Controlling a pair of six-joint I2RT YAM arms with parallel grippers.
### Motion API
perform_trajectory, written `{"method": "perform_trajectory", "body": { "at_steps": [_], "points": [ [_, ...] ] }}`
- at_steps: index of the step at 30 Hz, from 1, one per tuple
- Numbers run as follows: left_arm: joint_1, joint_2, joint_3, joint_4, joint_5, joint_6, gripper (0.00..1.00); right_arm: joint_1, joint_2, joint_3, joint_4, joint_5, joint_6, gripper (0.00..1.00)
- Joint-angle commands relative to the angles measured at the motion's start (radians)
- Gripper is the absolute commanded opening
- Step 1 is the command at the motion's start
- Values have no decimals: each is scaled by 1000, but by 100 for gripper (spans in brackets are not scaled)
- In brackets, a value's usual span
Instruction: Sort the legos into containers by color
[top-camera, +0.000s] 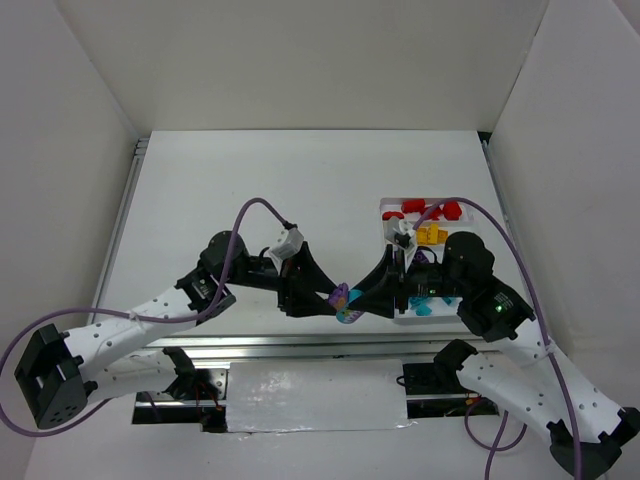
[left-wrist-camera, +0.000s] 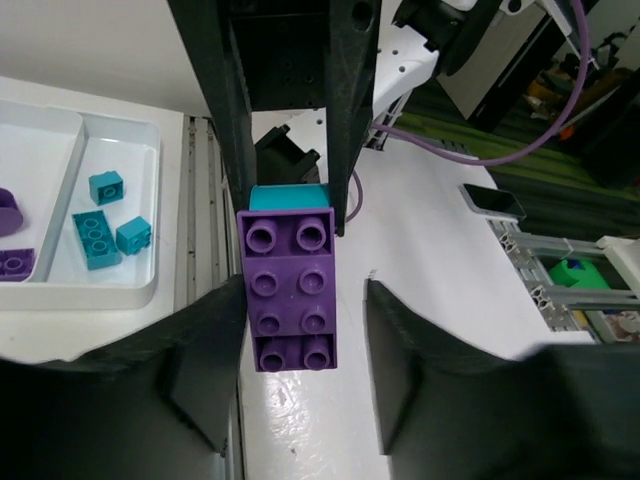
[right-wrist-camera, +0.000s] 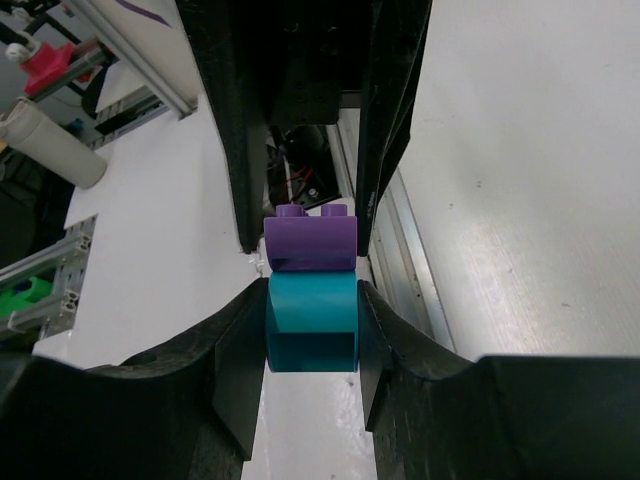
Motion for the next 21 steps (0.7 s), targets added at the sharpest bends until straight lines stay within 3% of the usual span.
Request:
{"method": "perform_trajectory", "body": {
  "at_steps": [1, 5, 8, 12, 16, 18, 19, 20, 21],
  "points": [
    [-2, 2, 39, 129, 73, -28, 58, -6, 12, 23, 65, -40, -6, 0],
    [-4, 15, 46, 129, 85, -27, 44, -5, 12, 6, 113, -57, 17, 0],
    [-4, 32, 53, 124, 96, -31, 42, -5, 2, -2, 148, -52, 35, 0],
    [-4, 69, 73, 130, 117, -51, 59, -6, 14, 0, 157, -45, 43, 0],
    [-7, 81, 79, 142, 128, -63, 63, -3, 34, -2, 159, -26, 42, 0],
    [-5, 80, 76, 150, 131, -66, 55, -1, 37, -8, 176, -16, 45, 0],
    [-5, 77, 74, 155, 133, -65, 46, -3, 38, -8, 176, -13, 43, 0],
    [-5, 69, 74, 150, 127, -65, 29, -1, 42, -6, 165, 0, 40, 0],
    [-5, 65, 74, 143, 121, -56, 20, -1, 43, -5, 158, 6, 31, 0]
  ]
}}
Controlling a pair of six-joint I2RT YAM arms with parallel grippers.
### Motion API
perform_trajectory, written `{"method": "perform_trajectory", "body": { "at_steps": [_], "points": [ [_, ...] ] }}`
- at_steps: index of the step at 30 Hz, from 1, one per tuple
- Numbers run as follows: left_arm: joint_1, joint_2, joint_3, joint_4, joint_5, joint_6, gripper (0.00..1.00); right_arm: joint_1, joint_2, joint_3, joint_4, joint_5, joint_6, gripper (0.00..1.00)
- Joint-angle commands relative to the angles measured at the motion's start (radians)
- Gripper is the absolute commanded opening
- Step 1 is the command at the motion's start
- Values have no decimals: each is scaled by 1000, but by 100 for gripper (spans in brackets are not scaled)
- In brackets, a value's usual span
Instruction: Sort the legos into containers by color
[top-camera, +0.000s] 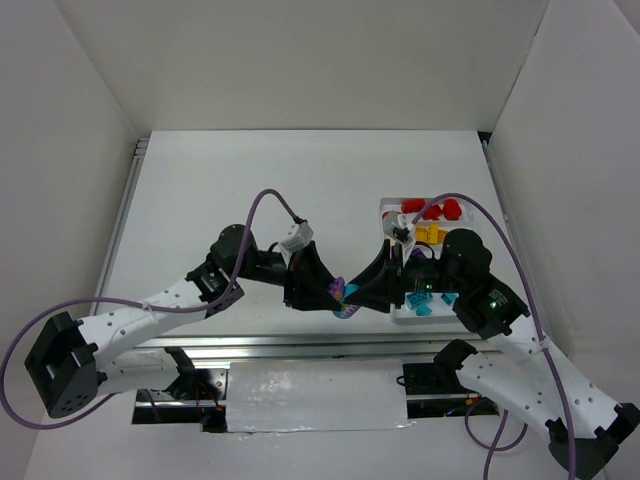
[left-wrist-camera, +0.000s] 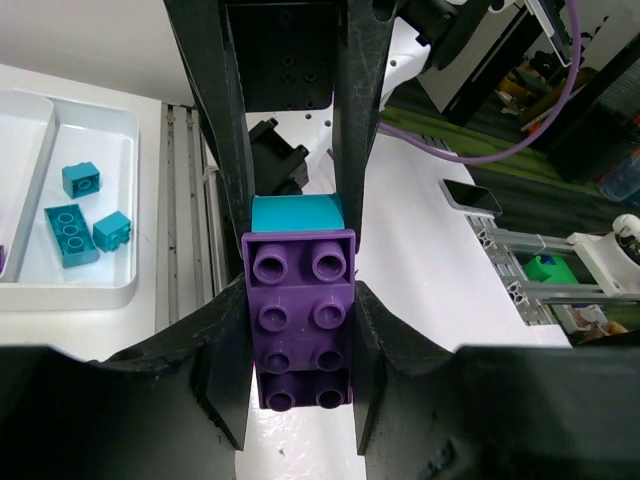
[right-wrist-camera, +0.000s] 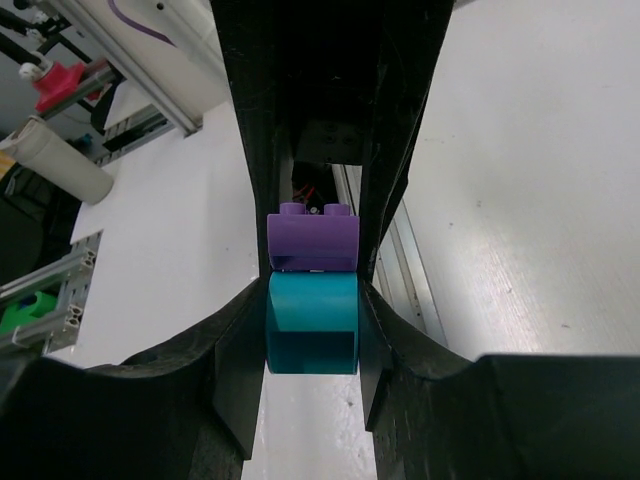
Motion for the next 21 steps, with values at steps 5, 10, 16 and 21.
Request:
{"method": "perform_trajectory", "body": {
  "at_steps": [5, 10, 16, 21],
  "points": [
    [-13, -65, 38, 38, 2, 52, 1, 4, 22, 0, 7, 68, -42, 0],
    [-12, -88, 42, 12, -18, 72, 0, 4, 29, -25, -5, 76, -51, 0],
    [2, -148, 36, -24, -83, 97, 0, 5, 11, -55, -8, 212, -32, 0],
    [42, -214, 7, 11, -213, 60, 0, 2, -33, -158, 170, 308, 91, 0]
  ]
}}
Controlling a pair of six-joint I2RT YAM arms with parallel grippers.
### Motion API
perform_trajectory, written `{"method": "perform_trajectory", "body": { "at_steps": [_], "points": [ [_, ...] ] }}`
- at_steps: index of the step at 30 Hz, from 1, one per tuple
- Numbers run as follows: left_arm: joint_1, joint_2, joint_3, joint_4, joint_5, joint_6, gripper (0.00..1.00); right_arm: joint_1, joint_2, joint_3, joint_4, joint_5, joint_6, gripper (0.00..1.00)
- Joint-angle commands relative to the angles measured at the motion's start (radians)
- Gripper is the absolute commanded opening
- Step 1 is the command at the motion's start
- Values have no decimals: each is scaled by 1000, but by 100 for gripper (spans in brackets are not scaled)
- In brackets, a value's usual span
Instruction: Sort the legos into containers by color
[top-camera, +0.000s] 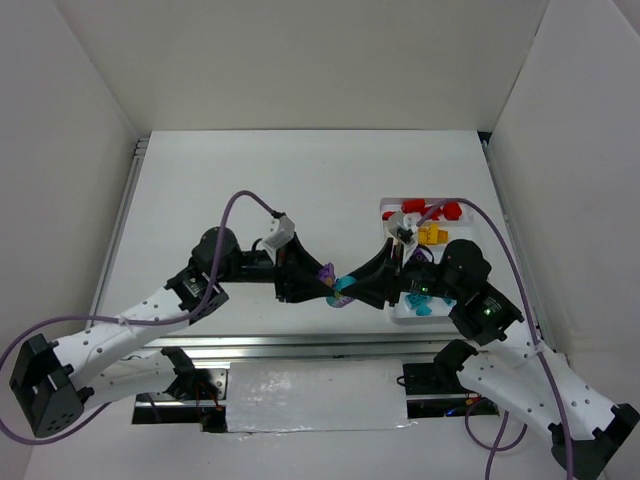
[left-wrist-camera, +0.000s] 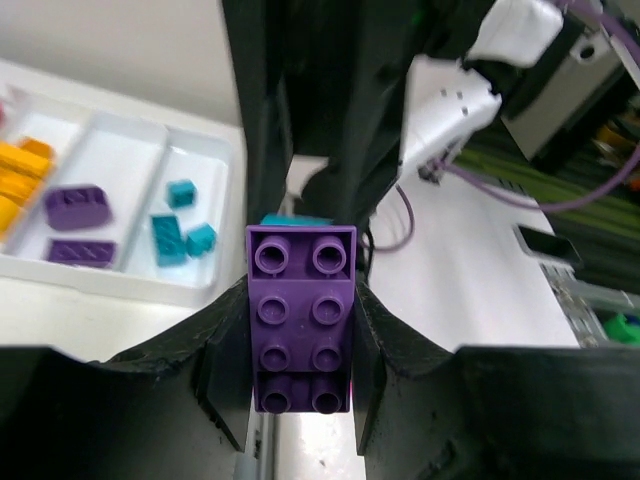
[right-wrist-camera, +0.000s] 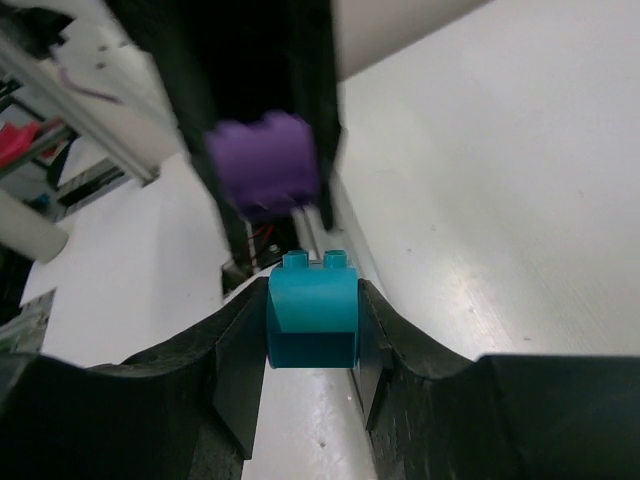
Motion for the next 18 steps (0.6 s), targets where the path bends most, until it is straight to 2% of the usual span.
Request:
{"method": "perform_trajectory", "body": {
  "at_steps": [1, 5, 7, 10, 11, 12, 14, 15, 18],
  "points": [
    [35, -98, 10, 155, -36, -40, 0, -14, 6, -75, 47, 180, 57, 0],
    [50, -67, 11, 184, -10, -72, 0, -14, 31, -61, 29, 134, 19, 0],
    [55, -46, 13, 206, 9, -86, 0, -16, 32, -56, 23, 164, 28, 0],
    [61, -43, 28, 146, -68, -75, 0, -16, 37, -24, -55, 409, 86, 0],
    [61, -46, 35, 111, -109, -66, 0, -16, 63, -12, -86, 671, 129, 0],
    [62, -50, 55, 71, -155, -51, 0, -23, 90, 32, -217, 838, 272, 0],
    [62, -53, 69, -15, -267, -41, 0, -69, 220, 95, -409, 1099, 425, 0],
    [62, -55, 72, -36, -304, -43, 0, -141, 254, 129, -539, 1106, 514, 0],
    [65, -47, 82, -93, -382, -43, 0, -224, 250, 80, -609, 1067, 637, 0]
  ]
}}
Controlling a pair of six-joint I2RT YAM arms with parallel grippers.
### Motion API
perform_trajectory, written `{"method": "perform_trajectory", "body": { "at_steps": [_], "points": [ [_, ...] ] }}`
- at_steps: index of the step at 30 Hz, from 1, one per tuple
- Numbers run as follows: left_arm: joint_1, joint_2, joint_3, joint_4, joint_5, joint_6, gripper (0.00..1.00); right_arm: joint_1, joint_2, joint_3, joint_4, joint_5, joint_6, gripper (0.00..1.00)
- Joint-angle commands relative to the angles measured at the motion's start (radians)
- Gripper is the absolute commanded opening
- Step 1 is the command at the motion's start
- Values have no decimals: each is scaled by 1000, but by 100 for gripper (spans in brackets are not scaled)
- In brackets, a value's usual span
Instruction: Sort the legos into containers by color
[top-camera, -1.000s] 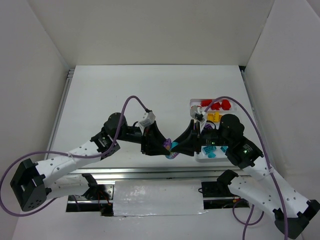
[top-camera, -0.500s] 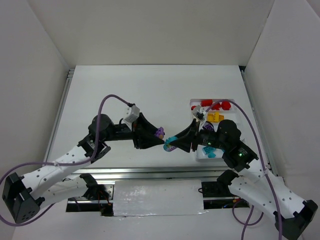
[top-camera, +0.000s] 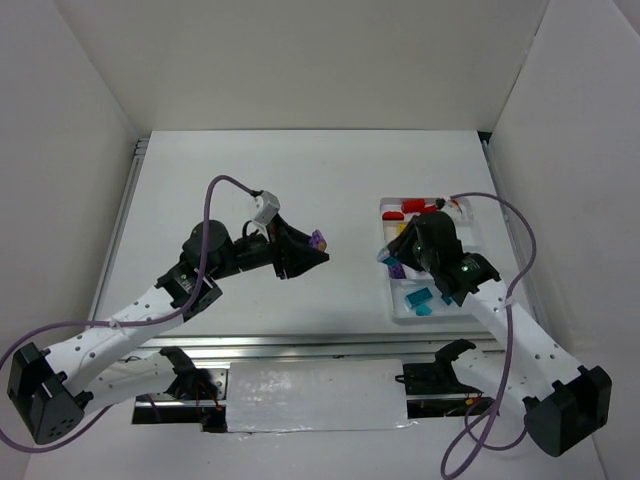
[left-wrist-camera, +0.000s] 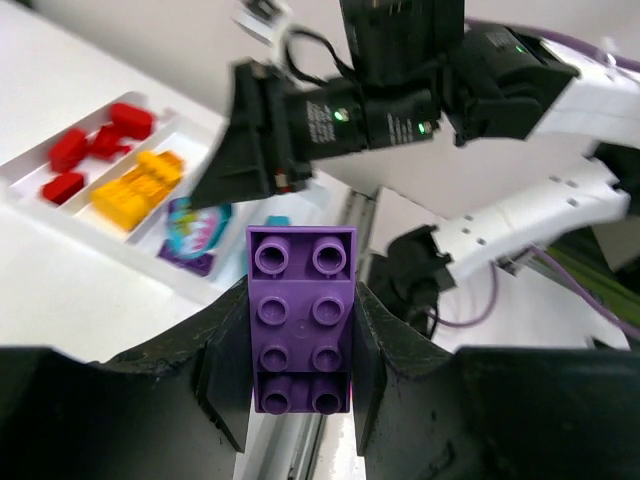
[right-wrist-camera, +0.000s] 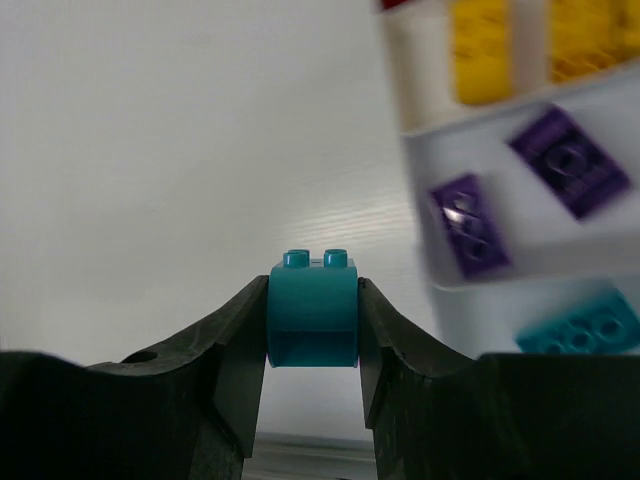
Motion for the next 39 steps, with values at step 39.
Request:
{"method": "perform_trajectory", "body": {
  "at_steps": [39],
  "points": [
    [-4, 41, 51, -93, -118, 61, 0, -228, -15, -265, -31, -10, 142, 0]
  ]
}}
